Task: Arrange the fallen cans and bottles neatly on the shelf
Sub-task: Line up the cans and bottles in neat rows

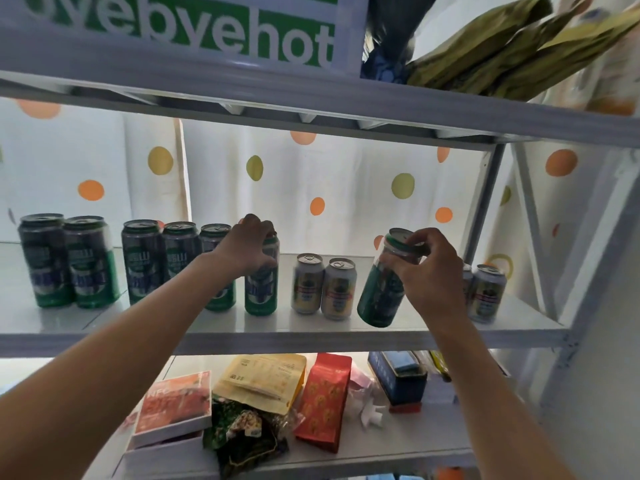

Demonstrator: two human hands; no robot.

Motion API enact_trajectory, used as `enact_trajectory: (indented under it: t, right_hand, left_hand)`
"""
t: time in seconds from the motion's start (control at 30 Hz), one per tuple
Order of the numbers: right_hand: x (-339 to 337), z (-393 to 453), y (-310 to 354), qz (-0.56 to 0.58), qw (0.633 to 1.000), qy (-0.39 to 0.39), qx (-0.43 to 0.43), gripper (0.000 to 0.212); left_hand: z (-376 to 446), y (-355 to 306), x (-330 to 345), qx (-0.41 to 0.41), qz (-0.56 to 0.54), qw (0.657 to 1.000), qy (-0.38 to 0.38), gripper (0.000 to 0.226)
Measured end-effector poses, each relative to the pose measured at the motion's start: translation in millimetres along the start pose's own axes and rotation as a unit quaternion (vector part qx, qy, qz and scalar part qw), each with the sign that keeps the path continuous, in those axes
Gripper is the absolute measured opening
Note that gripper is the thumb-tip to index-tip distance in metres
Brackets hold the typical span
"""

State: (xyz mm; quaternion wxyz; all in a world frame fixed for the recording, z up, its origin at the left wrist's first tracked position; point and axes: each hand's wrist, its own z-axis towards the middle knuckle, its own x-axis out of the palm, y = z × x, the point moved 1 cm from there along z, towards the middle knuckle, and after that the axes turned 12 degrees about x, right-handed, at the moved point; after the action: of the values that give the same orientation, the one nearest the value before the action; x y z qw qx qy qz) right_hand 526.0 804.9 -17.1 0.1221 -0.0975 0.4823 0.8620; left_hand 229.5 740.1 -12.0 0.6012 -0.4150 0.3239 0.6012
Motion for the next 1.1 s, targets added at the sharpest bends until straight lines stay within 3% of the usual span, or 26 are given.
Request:
enact_trajectory:
  t: [0.1,0.3,0.47,0.7,0.9,1.1]
  right_hand:
    - [4,-3,9,0.008,1.0,0.011,-0.016,0.037]
    - [22,-11,26,0.046,0.998,0.034,-0.039,0.042]
    - [57,-28,47,0.084,0.99,0.102,-0.053,0.044]
    - [129,-60,82,0.166,0.968,0.177,-0.063,0.037]
    - [197,-111,134,0.24,0.938,0.239,-0.08,0.036]
    - [264,-173,199,0.286,0.914,0.27,-0.093,0.034]
  left_hand:
    - [-7,-6,6,0.007,-0.043,0.999,-0.023,0.058]
    - [-37,-36,2,0.032,-0.03,0.997,-0.062,0.043]
    - [-77,-39,-17,-0.013,-0.105,0.984,-0.141,0.047]
    - [-155,-7,-74,-0.079,-0.054,0.977,-0.19,0.051]
    - [-233,45,-113,-0.179,-0.028,0.947,-0.265,0.056]
    - [-300,107,-149,-0.21,-0.044,0.924,-0.316,0.061]
